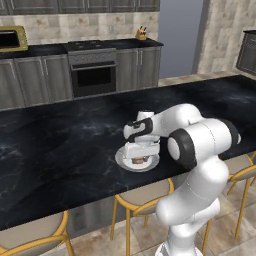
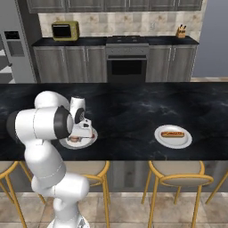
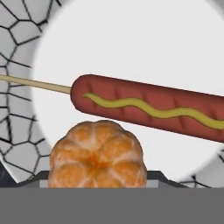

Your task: Pick up the tangerine and peach from the fridge and place one fruit on each plate on the dining counter.

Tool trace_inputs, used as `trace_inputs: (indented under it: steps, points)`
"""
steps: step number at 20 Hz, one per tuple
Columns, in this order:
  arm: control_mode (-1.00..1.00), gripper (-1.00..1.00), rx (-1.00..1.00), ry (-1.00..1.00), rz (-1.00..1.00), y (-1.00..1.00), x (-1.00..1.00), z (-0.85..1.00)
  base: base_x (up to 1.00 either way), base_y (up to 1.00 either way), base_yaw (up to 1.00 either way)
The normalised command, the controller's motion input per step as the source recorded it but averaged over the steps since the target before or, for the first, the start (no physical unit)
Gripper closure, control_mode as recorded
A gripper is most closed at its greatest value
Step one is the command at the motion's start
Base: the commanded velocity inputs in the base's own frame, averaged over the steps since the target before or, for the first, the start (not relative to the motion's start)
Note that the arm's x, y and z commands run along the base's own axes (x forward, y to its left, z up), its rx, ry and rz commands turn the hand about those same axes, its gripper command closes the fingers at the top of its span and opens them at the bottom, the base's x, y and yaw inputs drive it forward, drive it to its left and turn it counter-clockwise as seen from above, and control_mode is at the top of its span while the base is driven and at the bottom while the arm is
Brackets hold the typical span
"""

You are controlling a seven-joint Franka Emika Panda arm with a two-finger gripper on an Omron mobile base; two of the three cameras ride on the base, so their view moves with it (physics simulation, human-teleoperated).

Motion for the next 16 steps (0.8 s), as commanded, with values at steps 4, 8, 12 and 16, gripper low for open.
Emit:
trace_inputs:
  steps: [4,8,12,16]
  points:
    - [-1.00,-1.00,0.00,0.04,0.00,0.00,0.00,0.00,0.00,0.00,0.00]
    - [-1.00,-1.00,0.00,0.05,0.00,0.00,0.00,0.00,0.00,0.00,0.00]
    - [-1.00,-1.00,0.00,0.01,0.00,0.00,0.00,0.00,0.00,0.00,0.00]
    - [-1.00,-1.00,0.00,0.01,0.02,0.00,-0.21,0.02,0.00,0.00,0.00]
